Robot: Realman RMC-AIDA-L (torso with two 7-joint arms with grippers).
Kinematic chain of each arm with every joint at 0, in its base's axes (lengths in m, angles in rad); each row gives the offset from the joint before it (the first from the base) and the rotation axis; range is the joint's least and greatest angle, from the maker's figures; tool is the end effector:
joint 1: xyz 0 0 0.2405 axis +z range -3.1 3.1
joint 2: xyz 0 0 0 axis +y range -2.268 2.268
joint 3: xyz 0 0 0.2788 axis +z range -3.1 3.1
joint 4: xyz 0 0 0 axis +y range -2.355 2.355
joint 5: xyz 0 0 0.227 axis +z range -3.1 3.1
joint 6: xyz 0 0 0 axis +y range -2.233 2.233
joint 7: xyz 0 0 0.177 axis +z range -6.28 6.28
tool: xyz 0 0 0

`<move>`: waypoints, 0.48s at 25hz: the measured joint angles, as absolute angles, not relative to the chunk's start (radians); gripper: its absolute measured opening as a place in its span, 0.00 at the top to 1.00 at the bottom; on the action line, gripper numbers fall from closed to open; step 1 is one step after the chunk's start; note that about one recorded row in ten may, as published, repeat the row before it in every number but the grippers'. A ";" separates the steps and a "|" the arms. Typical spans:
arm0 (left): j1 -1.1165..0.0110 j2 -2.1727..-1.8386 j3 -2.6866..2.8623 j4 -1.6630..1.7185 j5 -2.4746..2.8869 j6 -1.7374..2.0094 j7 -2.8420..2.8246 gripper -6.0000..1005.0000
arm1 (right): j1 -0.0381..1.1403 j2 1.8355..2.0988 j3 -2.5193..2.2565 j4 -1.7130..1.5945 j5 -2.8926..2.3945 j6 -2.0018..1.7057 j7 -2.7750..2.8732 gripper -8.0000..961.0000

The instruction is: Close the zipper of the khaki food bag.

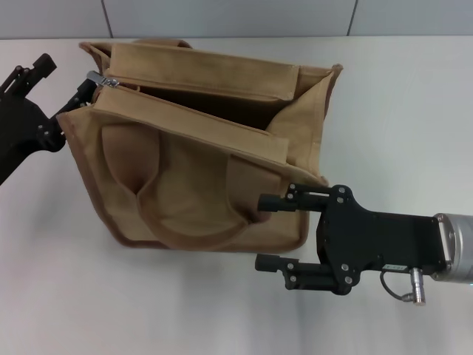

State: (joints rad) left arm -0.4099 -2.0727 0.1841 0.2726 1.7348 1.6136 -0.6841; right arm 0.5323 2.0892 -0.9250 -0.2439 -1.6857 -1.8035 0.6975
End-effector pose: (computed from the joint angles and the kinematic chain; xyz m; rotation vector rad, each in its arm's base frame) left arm -0.3292 0.3363 -0.0001 -1.9863 -0.3621 -1.0190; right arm 0.2330 0.2807 -0.0947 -2.7814 0.0012 1.2541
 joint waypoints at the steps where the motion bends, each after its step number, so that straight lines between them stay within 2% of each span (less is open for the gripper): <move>1: -0.410 -2.073 0.185 0.272 1.737 1.614 -0.684 0.21 | 0.537 2.089 -0.925 -0.241 -1.686 -1.799 0.697 0.30; 3: -0.408 -2.073 0.186 0.273 1.738 1.614 -0.684 0.21 | 0.540 2.090 -0.925 -0.237 -1.686 -1.792 0.697 0.30; 8: -0.387 -2.064 0.180 0.298 1.736 1.616 -0.716 0.38 | 0.547 2.090 -0.925 -0.222 -1.685 -1.767 0.696 0.30; 12: -0.382 -2.062 0.210 0.391 1.774 1.604 -0.832 0.45 | 0.544 2.091 -0.925 -0.220 -1.684 -1.763 0.696 0.30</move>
